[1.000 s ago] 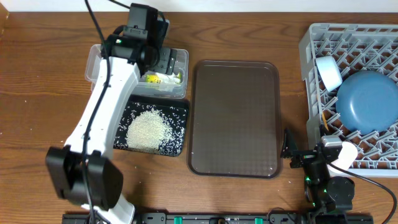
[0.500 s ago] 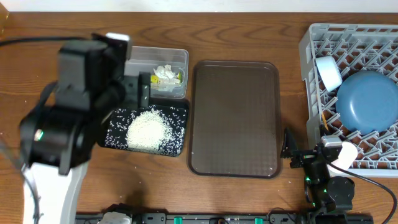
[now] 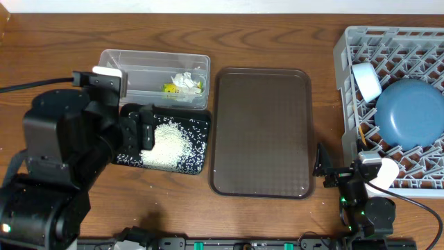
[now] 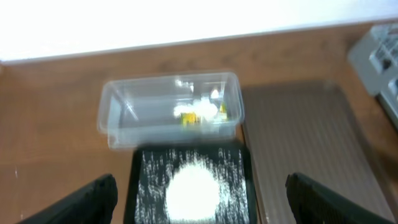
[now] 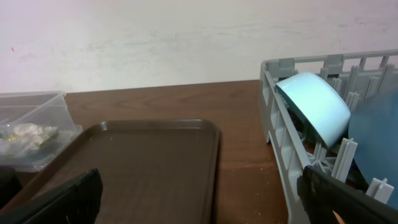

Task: Sort waste into correct bins and load items into the dishwasher rack

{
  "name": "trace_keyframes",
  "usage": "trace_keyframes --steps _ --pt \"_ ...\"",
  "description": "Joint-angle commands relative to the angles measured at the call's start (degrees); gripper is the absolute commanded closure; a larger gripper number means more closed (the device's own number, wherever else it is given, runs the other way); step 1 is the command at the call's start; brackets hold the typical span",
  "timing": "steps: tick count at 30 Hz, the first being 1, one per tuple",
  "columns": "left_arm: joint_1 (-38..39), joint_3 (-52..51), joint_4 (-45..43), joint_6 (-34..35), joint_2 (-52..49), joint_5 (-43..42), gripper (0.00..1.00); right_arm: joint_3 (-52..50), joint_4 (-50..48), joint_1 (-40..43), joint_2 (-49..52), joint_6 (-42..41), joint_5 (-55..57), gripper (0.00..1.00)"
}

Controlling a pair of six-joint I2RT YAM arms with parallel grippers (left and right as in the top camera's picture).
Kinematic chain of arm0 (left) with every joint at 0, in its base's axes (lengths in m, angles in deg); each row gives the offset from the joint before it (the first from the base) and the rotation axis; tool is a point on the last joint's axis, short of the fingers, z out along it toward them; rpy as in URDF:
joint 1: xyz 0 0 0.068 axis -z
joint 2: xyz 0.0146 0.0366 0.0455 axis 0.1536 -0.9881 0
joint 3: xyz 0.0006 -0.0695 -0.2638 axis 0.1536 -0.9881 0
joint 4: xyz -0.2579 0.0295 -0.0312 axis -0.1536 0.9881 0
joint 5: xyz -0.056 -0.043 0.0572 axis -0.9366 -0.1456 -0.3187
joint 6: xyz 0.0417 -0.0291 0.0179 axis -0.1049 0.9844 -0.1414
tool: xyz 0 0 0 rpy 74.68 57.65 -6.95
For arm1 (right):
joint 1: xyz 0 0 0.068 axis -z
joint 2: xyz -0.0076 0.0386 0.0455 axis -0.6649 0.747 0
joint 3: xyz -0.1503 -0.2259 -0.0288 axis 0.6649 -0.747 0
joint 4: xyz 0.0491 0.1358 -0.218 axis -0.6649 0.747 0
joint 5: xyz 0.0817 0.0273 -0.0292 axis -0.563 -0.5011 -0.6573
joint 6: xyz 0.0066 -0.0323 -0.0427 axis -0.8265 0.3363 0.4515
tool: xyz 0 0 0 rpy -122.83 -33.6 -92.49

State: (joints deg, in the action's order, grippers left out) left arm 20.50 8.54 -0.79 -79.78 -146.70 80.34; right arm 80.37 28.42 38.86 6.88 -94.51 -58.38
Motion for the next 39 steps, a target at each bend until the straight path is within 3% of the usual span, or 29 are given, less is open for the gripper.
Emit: trace_keyframes --steps 1,8,14,22,30,39 --pt "-0.4 -6.3 -6.0 -3.6 2.9 0.7 0.11 -0.2 0.0 0.9 -0.3 -0.6 -0.2 0.01" --pt "-1.0 -33.4 -34.2 -2.9 17.7 0.3 0.11 -0.2 0.0 0.9 -0.3 -0.6 -0.2 0.01" --pt "-1.0 -53.0 -49.0 -2.9 30.8 0.3 0.11 -0.2 0.0 0.9 -0.3 -0.6 -0.2 0.01" --pt "-1.0 -70.4 -53.2 -2.9 47.3 0.3 0.11 -0.2 0.0 0.9 -0.3 -0.6 -0.2 0.01" --pt "-1.0 -81.2 -54.3 -2.9 58.8 0.3 0.11 -0.2 0.0 0.9 -0.3 -0.6 -0.2 0.01" --pt "-0.8 -90.5 -65.0 -2.9 58.8 0.3 0.10 -0.2 0.0 0.9 -0.3 -0.6 -0.2 0.01"
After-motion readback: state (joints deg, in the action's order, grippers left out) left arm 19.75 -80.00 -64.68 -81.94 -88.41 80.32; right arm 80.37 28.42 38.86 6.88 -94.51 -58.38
